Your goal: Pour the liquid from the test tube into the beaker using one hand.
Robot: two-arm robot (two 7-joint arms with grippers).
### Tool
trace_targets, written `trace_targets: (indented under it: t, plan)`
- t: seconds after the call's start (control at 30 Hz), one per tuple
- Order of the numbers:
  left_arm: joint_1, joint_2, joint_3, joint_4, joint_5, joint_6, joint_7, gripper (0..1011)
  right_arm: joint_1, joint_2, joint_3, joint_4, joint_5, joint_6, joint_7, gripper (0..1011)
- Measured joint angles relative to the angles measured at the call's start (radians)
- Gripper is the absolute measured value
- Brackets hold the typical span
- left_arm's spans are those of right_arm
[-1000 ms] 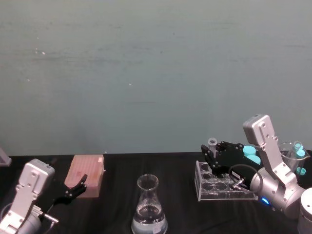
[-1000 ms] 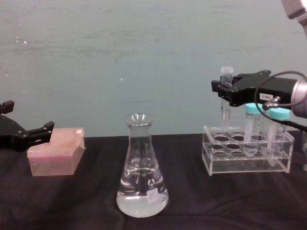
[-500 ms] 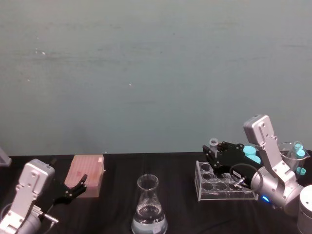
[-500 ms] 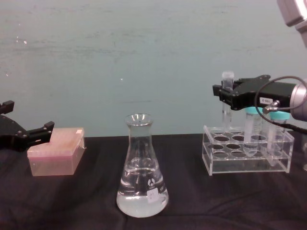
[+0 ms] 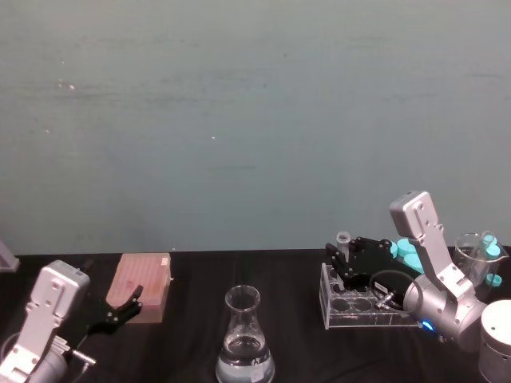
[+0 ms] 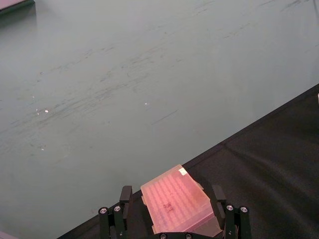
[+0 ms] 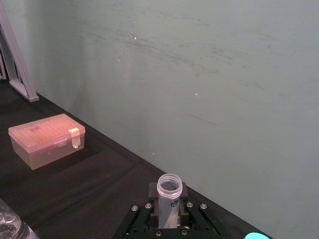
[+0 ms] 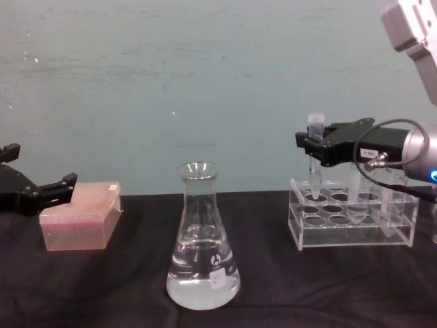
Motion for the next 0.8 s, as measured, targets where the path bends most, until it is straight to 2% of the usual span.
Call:
trace_targets:
  t: [0.8]
  plan:
    - [0.000,0.000,0.000,0.000,0.000,0.000,0.000,1000,0.043,-0.017,-0.026,0.106,-0.013,-0.027,0.015,214]
